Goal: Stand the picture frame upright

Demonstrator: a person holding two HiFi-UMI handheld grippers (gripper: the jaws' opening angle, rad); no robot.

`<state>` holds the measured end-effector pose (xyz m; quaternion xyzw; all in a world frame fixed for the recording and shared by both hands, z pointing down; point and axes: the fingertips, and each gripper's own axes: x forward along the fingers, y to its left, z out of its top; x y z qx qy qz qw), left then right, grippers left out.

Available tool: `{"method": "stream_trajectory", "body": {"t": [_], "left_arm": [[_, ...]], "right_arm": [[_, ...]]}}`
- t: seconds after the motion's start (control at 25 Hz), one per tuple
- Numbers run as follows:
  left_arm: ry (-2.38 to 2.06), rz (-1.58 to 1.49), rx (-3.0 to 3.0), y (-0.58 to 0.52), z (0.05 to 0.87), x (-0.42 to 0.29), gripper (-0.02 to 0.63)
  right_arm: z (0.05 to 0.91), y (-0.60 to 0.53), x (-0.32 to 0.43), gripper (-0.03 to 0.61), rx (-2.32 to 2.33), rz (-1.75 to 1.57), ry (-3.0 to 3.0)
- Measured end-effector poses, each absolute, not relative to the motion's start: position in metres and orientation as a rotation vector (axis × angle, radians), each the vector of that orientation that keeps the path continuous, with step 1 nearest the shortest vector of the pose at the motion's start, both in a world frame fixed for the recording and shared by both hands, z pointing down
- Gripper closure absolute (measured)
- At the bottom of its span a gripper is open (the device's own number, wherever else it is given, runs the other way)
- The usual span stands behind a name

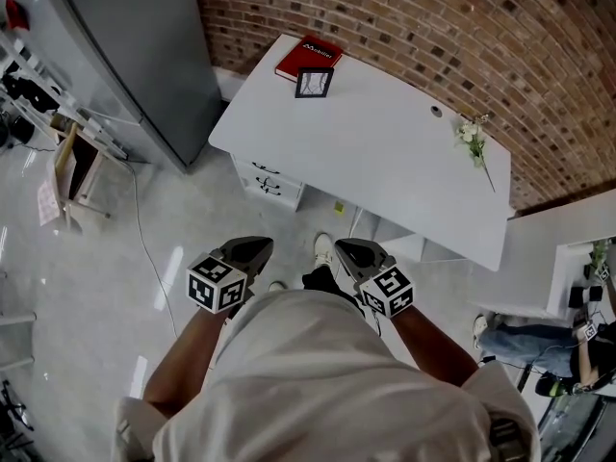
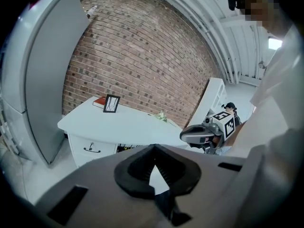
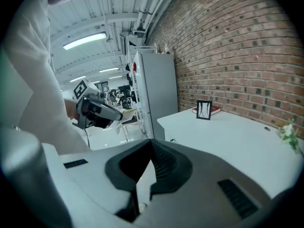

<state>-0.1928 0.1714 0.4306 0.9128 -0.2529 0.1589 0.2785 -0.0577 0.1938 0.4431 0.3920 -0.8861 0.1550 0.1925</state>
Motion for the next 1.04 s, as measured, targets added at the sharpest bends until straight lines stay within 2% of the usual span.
{"method": "stream_trajectory", "body": {"t": [1.04], "left_arm": [[-0.673, 0.419, 2.441, 0.187, 0.437, -0.21, 0.618]], "right_arm": [[0.428, 0.2, -0.086, 0.574, 1.058, 0.369, -2.522]]}}
